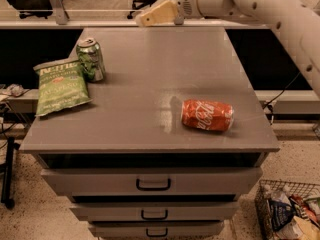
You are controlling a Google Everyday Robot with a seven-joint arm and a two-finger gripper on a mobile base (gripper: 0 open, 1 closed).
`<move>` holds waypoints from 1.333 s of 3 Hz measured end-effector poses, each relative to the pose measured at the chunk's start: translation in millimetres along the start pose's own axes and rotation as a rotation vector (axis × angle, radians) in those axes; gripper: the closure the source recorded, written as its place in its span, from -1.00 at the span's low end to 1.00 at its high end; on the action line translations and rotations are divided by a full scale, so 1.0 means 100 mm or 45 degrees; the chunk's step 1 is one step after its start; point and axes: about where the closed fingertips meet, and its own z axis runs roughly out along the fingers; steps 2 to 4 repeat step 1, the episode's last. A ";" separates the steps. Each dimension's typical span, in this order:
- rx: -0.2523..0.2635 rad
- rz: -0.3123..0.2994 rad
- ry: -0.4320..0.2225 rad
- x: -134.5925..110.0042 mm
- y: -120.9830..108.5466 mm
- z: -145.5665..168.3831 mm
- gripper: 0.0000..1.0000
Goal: Move green can near green jalapeno chip bag
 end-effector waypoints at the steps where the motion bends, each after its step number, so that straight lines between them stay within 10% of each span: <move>1: 0.054 0.004 -0.016 0.00 -0.13 -0.07 -1.00; 4: 0.054 0.004 -0.016 0.00 -0.13 -0.07 -1.00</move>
Offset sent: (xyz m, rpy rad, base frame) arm 0.0000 0.0000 0.0000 0.0000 0.0000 0.0000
